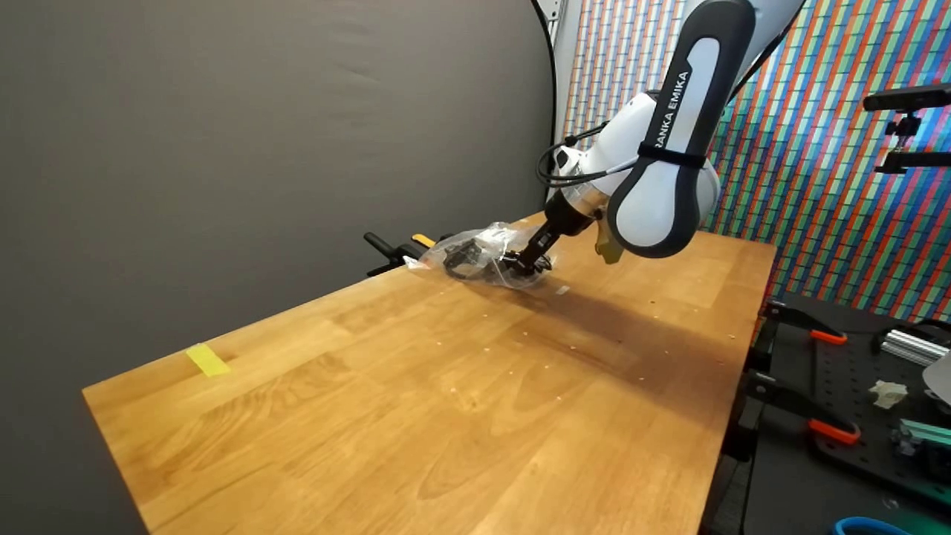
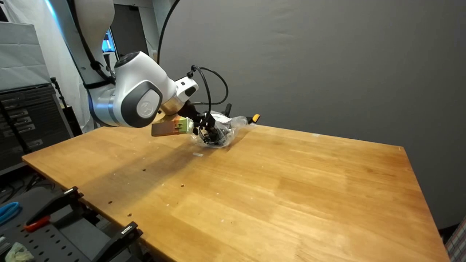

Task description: Take the cable from the plastic and put it on the table

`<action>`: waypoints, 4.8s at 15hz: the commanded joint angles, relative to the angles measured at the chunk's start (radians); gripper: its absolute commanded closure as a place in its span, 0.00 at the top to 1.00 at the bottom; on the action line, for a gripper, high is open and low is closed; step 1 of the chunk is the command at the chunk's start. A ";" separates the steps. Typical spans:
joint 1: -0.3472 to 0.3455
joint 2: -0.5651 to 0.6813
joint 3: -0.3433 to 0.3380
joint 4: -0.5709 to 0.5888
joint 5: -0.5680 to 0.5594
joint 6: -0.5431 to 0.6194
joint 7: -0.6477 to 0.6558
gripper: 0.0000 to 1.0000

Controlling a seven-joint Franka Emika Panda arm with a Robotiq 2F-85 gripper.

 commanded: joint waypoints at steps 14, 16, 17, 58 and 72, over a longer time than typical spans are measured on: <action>-0.007 -0.106 0.003 -0.049 0.036 -0.221 -0.027 0.02; 0.048 -0.160 -0.048 -0.062 0.052 -0.347 -0.023 0.02; 0.085 -0.192 -0.083 -0.070 0.049 -0.421 -0.010 0.02; -0.255 -0.369 0.271 0.060 0.421 -1.155 0.046 0.02; -0.358 -0.621 0.063 -0.190 -0.354 -0.918 0.489 0.02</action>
